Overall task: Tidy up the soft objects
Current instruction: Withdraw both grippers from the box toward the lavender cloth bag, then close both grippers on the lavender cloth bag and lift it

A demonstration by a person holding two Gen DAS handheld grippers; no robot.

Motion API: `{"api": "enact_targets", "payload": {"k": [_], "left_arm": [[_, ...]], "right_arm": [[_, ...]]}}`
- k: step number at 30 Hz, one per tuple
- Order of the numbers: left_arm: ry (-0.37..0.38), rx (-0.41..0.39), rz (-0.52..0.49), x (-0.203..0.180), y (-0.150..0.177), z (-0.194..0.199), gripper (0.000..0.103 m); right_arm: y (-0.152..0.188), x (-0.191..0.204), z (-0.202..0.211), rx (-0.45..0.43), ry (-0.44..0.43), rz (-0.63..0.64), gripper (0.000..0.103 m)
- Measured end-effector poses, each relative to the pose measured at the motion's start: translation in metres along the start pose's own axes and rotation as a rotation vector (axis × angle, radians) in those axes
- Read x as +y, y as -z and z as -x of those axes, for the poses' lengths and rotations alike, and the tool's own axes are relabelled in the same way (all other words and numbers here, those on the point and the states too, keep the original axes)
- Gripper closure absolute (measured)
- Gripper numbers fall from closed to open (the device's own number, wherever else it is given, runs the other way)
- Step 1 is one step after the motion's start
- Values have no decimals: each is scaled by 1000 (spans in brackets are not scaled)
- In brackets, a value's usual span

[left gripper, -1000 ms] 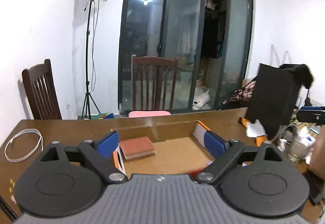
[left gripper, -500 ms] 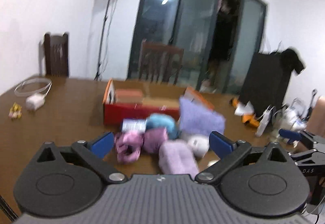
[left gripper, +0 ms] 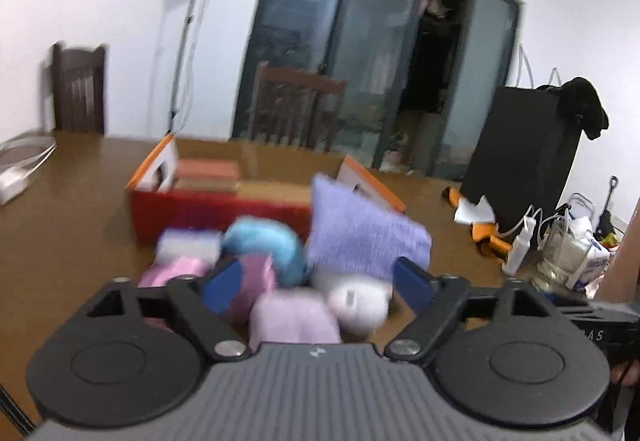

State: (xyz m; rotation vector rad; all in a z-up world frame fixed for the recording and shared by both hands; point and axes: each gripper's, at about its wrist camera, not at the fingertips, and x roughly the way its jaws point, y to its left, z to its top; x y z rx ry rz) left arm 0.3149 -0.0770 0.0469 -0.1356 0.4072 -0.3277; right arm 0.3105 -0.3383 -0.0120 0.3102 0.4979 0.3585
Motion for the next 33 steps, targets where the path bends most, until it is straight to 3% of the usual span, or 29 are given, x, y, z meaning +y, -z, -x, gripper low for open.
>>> {"api": "enact_targets", "payload": {"k": [6, 10, 13, 15, 17, 18, 20, 25, 27, 29, 33], "left_arm": [[112, 72, 18, 13, -27, -80, 33], [198, 162, 138, 33, -26, -113, 38], [281, 184, 174, 42, -25, -120, 67], [349, 197, 196, 48, -27, -121, 82], [363, 192, 210, 49, -27, -118, 85], [359, 195, 213, 48, -28, -117, 87], [367, 196, 236, 50, -31, -107, 87], [386, 138, 190, 38, -41, -42, 87], [383, 152, 191, 34, -38, -10, 87], [373, 168, 183, 30, -26, 21, 87], [397, 227, 269, 31, 18, 72, 87]], "right_arm": [[-21, -24, -51, -31, -40, -187, 16], [-22, -43, -93, -19, -6, -313, 21], [-19, -58, -110, -8, -56, -421, 30], [-17, -63, -116, -15, -113, -467, 48], [-17, -62, -118, -10, -126, -485, 62], [-17, -60, -116, -13, -129, -489, 76], [-18, -53, -108, -20, -154, -486, 98], [-35, -11, -64, -43, -156, -372, 98], [-37, 13, -38, -43, -158, -315, 98], [-33, 34, -14, -20, -151, -265, 98], [1, 66, 26, 98, -145, -234, 98]]}}
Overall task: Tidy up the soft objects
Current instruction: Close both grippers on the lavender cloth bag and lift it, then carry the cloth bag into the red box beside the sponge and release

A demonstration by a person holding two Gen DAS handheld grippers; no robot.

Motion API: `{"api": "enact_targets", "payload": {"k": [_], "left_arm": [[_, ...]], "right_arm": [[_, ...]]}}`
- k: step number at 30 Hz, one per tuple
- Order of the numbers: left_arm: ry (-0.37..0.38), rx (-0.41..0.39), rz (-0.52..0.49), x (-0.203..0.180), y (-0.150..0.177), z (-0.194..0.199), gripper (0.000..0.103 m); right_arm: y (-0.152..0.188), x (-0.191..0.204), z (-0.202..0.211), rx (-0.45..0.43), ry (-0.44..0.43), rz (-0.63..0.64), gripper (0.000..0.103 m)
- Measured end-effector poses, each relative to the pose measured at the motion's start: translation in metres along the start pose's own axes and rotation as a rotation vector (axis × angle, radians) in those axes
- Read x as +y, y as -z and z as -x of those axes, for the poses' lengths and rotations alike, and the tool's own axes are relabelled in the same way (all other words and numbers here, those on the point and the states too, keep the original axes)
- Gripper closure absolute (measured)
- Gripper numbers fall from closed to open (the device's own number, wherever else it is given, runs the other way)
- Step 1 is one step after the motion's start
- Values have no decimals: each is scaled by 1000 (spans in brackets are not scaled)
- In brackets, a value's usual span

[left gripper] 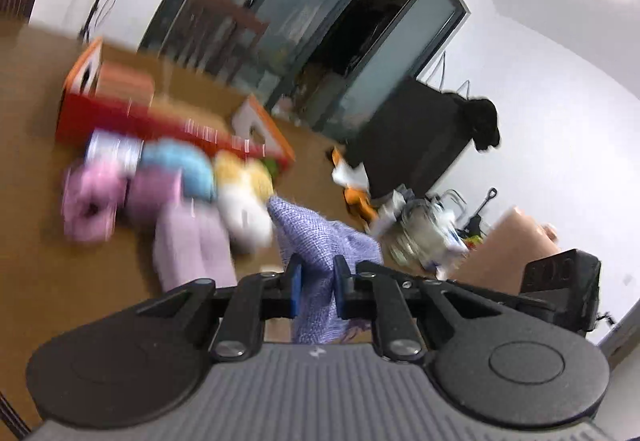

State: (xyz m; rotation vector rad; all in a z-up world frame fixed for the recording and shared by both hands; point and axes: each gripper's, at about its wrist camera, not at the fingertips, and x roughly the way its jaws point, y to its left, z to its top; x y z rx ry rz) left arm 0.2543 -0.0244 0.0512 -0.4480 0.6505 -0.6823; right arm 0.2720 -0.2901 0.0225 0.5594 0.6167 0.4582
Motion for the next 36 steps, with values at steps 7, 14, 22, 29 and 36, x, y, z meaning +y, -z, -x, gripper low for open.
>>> {"api": "enact_targets", "payload": {"k": [7, 14, 22, 29, 36], "left_arm": [[-76, 120, 64, 7, 56, 19, 87], [-170, 126, 72, 22, 68, 9, 70], [-180, 124, 53, 27, 65, 2, 79], [-249, 128, 40, 38, 55, -10, 87], [-164, 119, -2, 29, 35, -5, 97]], "right_arm": [[71, 18, 20, 98, 62, 49, 96], [80, 20, 20, 66, 183, 87, 59], [85, 7, 0, 31, 166, 147, 49], [85, -8, -19, 66, 67, 91, 63], [72, 21, -18, 82, 91, 219, 95]]}}
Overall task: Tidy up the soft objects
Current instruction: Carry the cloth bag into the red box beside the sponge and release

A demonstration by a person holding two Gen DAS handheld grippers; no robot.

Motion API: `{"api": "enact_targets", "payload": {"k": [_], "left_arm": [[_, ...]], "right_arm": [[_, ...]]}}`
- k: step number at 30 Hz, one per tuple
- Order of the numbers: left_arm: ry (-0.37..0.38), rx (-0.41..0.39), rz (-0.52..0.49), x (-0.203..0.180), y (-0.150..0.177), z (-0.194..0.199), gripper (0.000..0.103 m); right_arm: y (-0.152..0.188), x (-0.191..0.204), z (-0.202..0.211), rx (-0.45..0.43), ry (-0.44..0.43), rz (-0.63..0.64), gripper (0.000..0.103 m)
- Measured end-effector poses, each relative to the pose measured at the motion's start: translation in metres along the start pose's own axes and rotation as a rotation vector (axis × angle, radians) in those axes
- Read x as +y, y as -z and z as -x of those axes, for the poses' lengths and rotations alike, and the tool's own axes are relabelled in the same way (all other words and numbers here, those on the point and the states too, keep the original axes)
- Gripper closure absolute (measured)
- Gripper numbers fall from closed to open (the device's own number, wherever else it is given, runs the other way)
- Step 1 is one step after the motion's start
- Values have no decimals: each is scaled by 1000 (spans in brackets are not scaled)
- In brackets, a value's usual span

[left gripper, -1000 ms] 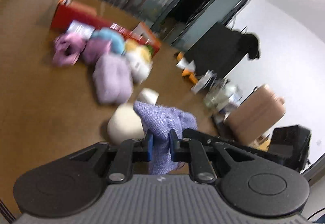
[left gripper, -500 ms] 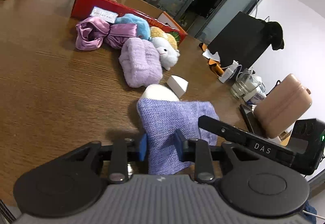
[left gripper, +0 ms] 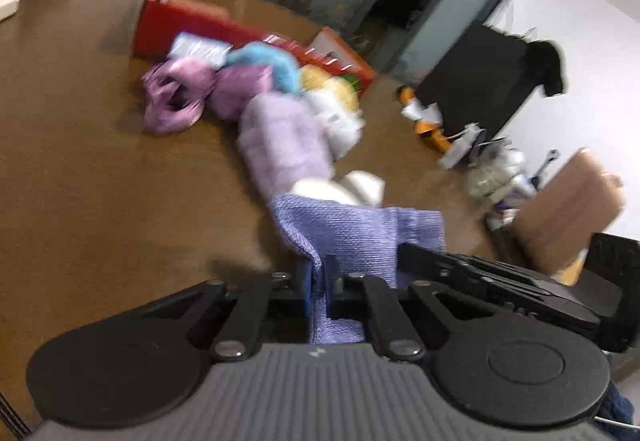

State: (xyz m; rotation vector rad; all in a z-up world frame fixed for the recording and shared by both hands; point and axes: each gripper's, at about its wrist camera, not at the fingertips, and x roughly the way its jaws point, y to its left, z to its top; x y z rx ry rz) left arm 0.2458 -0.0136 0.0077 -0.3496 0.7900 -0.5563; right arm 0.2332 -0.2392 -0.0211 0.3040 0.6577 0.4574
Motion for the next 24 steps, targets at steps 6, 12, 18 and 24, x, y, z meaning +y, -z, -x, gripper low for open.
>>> {"api": "enact_targets", "payload": {"k": [6, 12, 18, 24], "left_arm": [[96, -114, -84, -16, -37, 15, 97], [125, -199, -157, -27, -129, -17, 97], [49, -105, -129, -9, -240, -128, 97], [-43, -9, -46, 26, -311, -237, 97]], "right_arm": [[-52, -1, 26, -83, -39, 30, 95], [-136, -19, 3, -179, -20, 71, 95], [-233, -67, -101, -109, 139, 87, 95], [-300, -124, -223, 14, 287, 35, 95]]}}
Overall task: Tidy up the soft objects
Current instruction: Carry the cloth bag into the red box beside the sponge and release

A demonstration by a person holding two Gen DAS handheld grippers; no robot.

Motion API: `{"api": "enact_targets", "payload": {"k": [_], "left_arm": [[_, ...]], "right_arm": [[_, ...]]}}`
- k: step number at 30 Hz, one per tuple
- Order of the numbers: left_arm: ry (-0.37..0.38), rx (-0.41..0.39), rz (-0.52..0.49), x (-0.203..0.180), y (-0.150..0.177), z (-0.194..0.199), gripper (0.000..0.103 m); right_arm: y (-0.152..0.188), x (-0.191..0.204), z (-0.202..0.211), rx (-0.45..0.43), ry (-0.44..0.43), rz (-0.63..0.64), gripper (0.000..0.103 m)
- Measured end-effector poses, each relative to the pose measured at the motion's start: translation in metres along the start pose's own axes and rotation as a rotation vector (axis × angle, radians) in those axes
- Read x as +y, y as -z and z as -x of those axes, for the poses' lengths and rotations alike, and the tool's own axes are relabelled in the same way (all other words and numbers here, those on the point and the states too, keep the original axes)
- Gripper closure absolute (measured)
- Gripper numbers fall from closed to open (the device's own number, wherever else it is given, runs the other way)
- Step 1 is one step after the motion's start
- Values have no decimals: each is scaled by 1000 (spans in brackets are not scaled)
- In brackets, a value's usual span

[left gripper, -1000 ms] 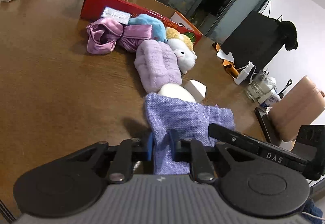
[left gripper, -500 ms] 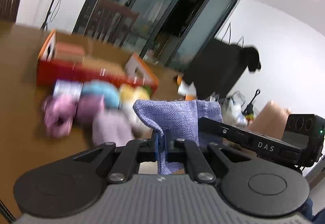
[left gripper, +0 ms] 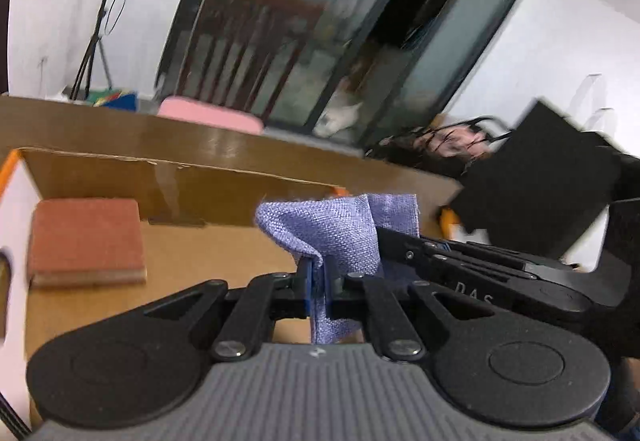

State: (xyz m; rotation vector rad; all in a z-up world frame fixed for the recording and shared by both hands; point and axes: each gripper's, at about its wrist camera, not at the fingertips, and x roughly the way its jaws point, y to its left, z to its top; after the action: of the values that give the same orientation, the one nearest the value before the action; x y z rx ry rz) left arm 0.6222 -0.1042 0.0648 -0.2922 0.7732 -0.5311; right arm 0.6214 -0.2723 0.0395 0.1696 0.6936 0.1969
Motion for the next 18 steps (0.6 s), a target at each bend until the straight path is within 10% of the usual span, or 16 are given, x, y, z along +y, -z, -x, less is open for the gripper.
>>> {"api": "enact_targets", "payload": {"k": [8, 18], "left_arm": [[-84, 105, 73, 37, -20, -70, 88], [-42, 125, 228, 78, -15, -78, 67]], "right_arm": [[-9, 6, -102, 123, 157, 86, 88], [-3, 8, -105, 135, 143, 57, 70]]}}
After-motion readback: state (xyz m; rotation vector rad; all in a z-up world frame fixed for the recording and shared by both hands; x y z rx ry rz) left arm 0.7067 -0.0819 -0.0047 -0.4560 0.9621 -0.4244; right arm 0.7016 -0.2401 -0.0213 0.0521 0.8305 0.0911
